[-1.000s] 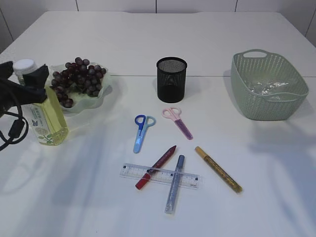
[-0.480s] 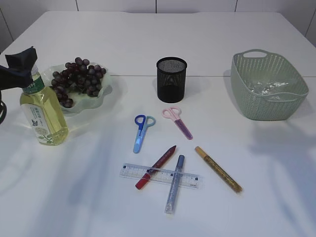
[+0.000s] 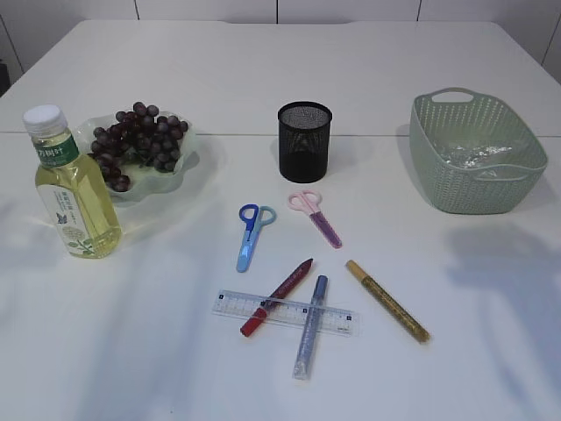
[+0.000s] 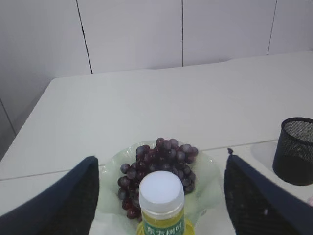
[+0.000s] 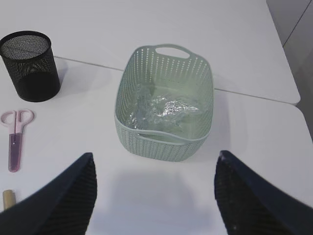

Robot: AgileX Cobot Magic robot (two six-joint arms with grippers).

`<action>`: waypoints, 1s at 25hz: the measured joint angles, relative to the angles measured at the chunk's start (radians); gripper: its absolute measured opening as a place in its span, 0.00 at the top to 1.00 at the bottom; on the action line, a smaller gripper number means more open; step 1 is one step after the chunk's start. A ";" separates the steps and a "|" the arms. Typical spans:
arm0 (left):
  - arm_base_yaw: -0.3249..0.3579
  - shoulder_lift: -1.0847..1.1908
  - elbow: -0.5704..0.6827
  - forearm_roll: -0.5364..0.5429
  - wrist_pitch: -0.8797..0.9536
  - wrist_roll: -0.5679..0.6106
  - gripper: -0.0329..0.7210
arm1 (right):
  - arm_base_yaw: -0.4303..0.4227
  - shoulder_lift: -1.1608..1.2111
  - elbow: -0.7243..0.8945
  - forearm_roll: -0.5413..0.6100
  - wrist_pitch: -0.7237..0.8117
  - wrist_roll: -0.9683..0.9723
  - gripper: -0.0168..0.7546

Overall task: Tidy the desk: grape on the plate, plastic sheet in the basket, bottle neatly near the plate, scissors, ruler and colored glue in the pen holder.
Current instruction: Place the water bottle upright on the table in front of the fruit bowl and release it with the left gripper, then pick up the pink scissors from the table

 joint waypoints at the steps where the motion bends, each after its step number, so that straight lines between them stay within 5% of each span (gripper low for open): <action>1: 0.000 -0.037 0.000 0.000 0.049 0.000 0.20 | 0.000 0.000 -0.014 0.000 0.024 0.000 0.25; 18: 0.000 -0.400 -0.003 -0.050 0.788 0.000 0.27 | 0.000 0.000 -0.102 0.140 0.429 -0.002 0.25; 25: 0.000 -0.409 -0.163 -0.052 1.046 0.000 0.27 | 0.000 0.000 -0.102 0.212 0.564 -0.002 0.25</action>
